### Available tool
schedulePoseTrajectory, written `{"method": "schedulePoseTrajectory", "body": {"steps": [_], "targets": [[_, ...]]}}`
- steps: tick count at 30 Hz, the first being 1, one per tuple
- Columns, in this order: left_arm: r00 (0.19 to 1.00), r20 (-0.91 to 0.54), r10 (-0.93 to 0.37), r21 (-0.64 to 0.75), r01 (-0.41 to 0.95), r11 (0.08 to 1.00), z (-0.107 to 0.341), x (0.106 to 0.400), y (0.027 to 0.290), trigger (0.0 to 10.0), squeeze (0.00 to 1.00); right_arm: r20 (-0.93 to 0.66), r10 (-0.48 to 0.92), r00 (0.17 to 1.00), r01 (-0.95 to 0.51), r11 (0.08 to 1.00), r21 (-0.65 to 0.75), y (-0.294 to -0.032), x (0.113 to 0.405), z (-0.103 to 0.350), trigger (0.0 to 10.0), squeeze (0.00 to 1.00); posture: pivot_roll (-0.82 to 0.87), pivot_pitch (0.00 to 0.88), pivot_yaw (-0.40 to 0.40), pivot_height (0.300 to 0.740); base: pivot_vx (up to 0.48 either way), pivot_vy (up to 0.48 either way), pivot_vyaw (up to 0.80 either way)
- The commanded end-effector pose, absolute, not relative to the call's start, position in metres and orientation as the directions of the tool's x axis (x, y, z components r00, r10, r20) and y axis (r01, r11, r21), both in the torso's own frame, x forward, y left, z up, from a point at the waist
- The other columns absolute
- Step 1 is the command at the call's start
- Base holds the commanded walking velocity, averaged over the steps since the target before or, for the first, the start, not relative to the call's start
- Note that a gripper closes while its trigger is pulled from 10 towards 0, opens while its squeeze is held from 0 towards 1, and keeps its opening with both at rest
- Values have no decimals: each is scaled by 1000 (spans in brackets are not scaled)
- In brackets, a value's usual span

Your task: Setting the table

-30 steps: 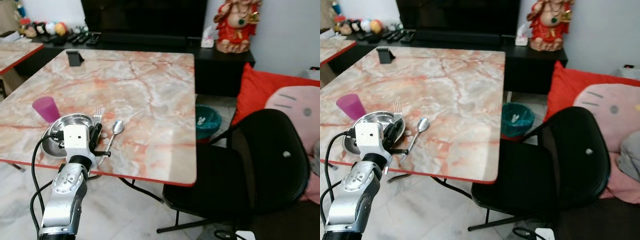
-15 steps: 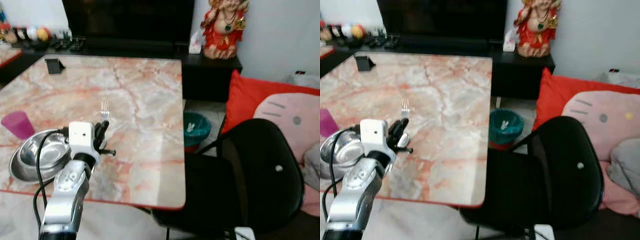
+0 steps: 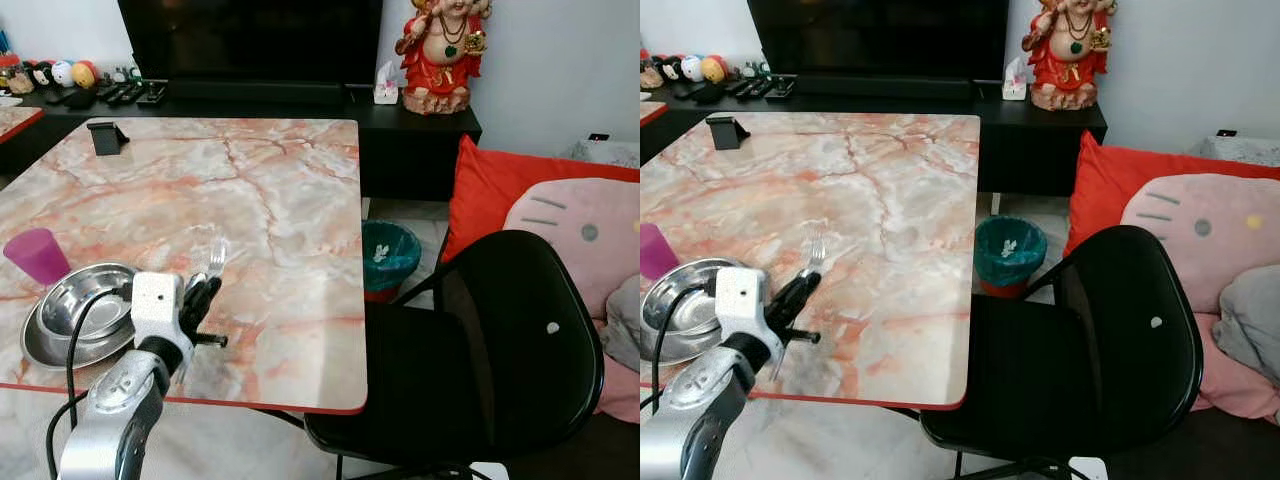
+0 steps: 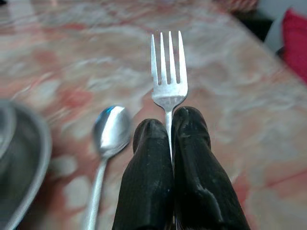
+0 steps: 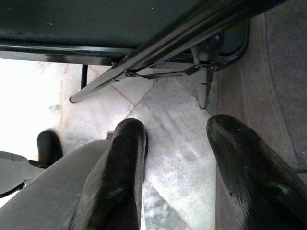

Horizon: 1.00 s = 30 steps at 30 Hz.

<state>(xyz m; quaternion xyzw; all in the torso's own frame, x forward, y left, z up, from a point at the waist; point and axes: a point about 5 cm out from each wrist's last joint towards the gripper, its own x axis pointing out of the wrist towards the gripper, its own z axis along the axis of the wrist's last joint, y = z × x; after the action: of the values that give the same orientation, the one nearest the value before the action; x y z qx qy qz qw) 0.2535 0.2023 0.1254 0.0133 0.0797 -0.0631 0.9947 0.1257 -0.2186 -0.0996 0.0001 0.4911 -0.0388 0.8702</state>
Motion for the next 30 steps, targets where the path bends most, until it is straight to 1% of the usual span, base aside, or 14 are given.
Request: {"method": "schedulePoseTrajectory", "body": {"steps": [1, 5, 15, 19, 30], "targets": [[978, -189, -92, 41, 101, 994, 122, 252, 209, 10000, 0, -857, -63, 512, 60, 998, -38, -219, 125, -100, 10000, 0, 17, 0, 20, 732, 0, 0, 0], [972, -223, -72, 42, 84, 996, 112, 254, 210, 10000, 0, -856, -64, 512, 62, 997, -37, -218, 126, -100, 10000, 0, 11, 0, 21, 732, 0, 0, 0], [968, -241, -75, 36, 86, 996, 103, 266, 208, 10000, 0, -855, -67, 514, 66, 997, -38, -219, 126, -100, 10000, 0, 15, 0, 15, 732, 0, 0, 0], [966, -244, -84, 51, 99, 994, 98, 279, 208, 10000, 0, -854, -69, 515, 69, 997, -39, -219, 127, -99, 10000, 0, 5, 0, 17, 732, 0, 0, 0], [959, -247, -137, 52, 154, 987, 93, 291, 200, 10000, 0, -854, -72, 515, 71, 997, -41, -220, 127, -99, 10000, 0, 4, 0, 15, 732, 0, 0, 0]]}}
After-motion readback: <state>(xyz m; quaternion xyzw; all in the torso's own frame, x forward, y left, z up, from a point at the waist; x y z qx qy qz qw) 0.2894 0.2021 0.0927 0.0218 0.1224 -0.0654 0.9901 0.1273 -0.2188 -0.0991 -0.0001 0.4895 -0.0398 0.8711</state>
